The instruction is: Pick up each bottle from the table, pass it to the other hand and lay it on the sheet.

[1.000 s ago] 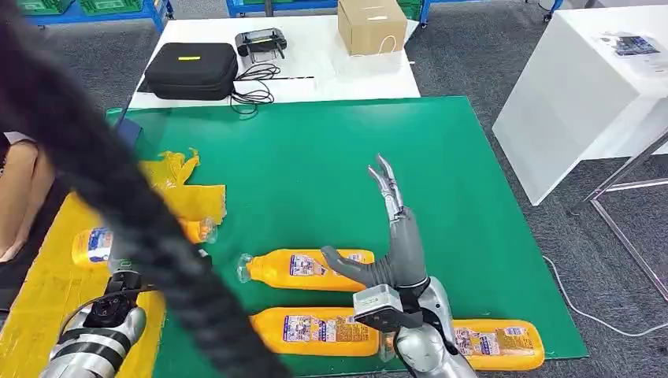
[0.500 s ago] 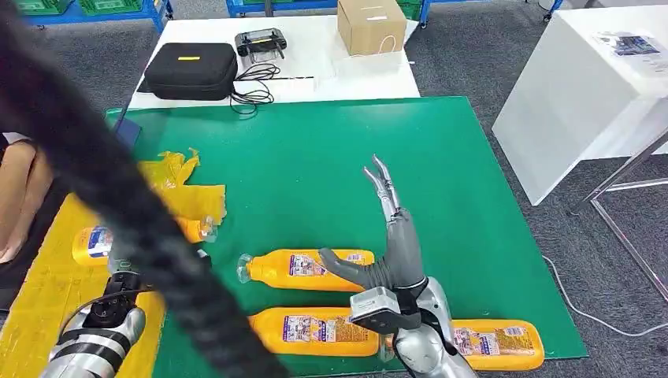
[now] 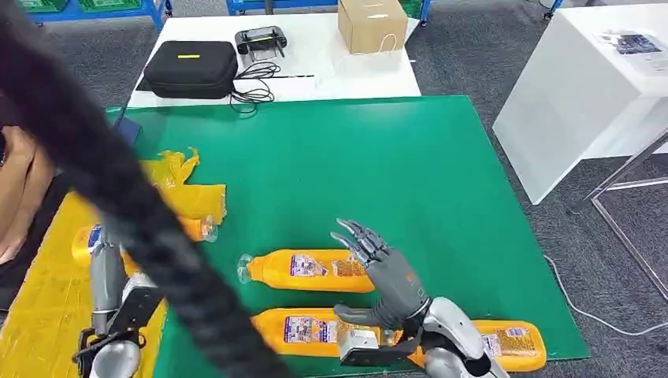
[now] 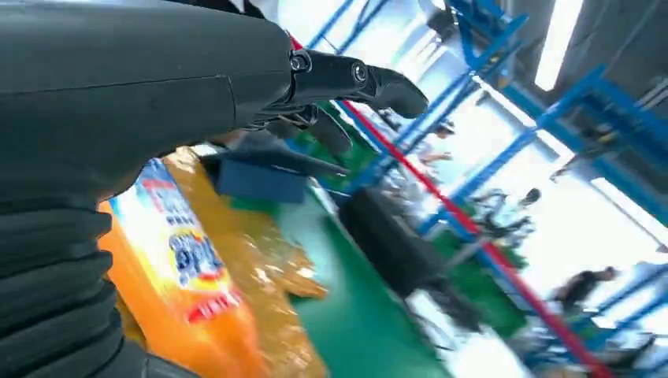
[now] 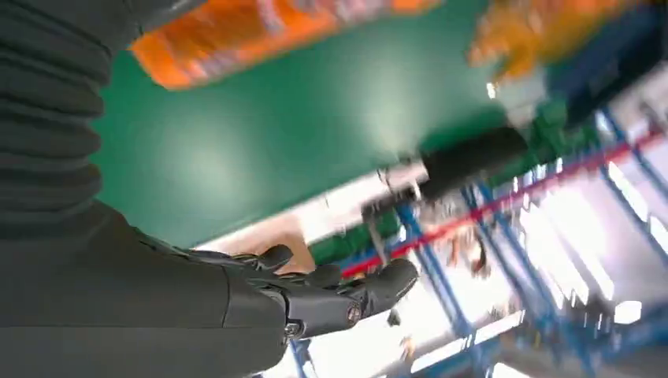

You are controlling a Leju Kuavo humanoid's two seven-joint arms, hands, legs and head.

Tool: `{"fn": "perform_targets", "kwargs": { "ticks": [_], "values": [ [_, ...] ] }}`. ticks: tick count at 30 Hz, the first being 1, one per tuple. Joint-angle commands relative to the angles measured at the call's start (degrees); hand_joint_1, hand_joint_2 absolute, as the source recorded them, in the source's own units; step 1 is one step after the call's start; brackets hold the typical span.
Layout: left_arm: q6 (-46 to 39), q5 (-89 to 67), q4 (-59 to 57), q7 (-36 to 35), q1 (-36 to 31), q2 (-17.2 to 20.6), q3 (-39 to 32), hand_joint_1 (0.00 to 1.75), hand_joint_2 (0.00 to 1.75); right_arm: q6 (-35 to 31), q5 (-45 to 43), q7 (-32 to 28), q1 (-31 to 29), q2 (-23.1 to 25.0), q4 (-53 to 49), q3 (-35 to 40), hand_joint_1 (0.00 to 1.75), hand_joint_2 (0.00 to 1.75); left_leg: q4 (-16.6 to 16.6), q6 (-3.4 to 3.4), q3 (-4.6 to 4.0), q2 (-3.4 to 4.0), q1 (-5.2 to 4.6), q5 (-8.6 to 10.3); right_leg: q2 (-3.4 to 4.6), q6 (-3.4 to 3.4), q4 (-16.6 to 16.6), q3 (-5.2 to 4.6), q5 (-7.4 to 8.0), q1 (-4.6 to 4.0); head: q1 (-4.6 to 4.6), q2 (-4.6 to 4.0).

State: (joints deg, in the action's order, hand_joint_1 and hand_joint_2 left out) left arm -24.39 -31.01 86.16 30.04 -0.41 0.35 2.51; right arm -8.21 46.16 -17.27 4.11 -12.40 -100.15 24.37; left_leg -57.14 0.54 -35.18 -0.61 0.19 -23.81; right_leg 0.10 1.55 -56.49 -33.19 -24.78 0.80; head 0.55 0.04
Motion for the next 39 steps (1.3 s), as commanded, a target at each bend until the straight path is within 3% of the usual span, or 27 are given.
{"fn": "perform_targets", "kwargs": {
  "ticks": [1,9,10,13,18,27,33,39],
  "values": [
    [2.5,8.4,2.4,2.3,0.3,-5.0,-3.7,0.00,1.75,4.1,-4.2,-4.9,4.6,-11.1,0.8,-4.5,0.00,1.75,0.0,0.02,0.14,-0.18,0.06,-0.06,-0.22,-0.02,0.1,0.28,-0.08,-0.07,0.02,0.00],
    [5.9,11.6,-1.2,2.6,-1.2,-5.7,-6.0,0.00,1.75,3.5,-3.3,-4.5,11.1,-17.0,-3.7,-5.0,0.00,1.75,0.0,0.01,0.18,-0.14,0.03,-0.04,-0.19,-0.02,0.0,0.23,-0.09,-0.01,0.00,0.00],
    [6.0,11.6,-1.5,2.6,-1.4,-5.8,-5.9,0.00,1.75,3.5,-3.3,-4.4,11.4,-17.3,-4.0,-5.0,0.00,1.75,-0.1,0.01,0.41,-0.15,0.14,-0.22,-0.25,-0.05,0.1,0.56,-0.22,-0.13,0.00,0.00],
    [6.1,12.0,-2.1,2.8,-2.0,-5.9,-5.7,0.00,1.75,3.2,-3.9,-4.5,12.4,-18.5,-5.4,-4.5,0.00,1.75,0.0,0.02,0.13,-0.07,0.00,-0.01,-0.11,0.00,0.0,0.16,-0.05,0.01,0.00,0.00],
    [5.9,12.3,-1.9,2.9,-2.2,-5.8,-6.1,0.00,1.75,3.2,-4.8,-4.7,12.5,-19.1,-6.2,-4.3,0.00,1.75,0.0,0.00,0.25,-0.02,0.06,-0.09,-0.11,-0.04,0.0,0.31,-0.08,-0.06,0.00,0.00],
    [5.9,18.5,-1.0,4.0,-2.6,-5.3,-11.3,0.00,1.75,3.2,-6.7,-5.9,15.2,-22.4,-10.1,-3.4,0.00,1.75,0.0,0.00,0.18,0.04,0.03,-0.05,-0.03,-0.04,0.0,0.17,-0.04,-0.02,0.00,0.00],
    [8.2,20.2,-0.4,4.9,-1.6,-5.7,-14.2,0.00,1.75,-0.6,-3.7,1.5,20.2,-28.7,-13.4,-2.6,0.00,1.75,-0.1,0.01,0.31,0.01,0.08,-0.18,-0.08,-0.04,0.0,0.37,-0.15,-0.09,-0.02,0.00],
    [8.2,20.1,-0.5,5.0,-1.5,-6.1,-14.0,0.00,1.75,-1.1,-3.4,2.2,20.1,-29.1,-13.3,-2.3,0.00,1.75,0.0,0.02,0.17,0.04,0.01,-0.07,-0.04,-0.03,0.0,0.19,-0.05,-0.02,0.00,0.00]
  ]
}}
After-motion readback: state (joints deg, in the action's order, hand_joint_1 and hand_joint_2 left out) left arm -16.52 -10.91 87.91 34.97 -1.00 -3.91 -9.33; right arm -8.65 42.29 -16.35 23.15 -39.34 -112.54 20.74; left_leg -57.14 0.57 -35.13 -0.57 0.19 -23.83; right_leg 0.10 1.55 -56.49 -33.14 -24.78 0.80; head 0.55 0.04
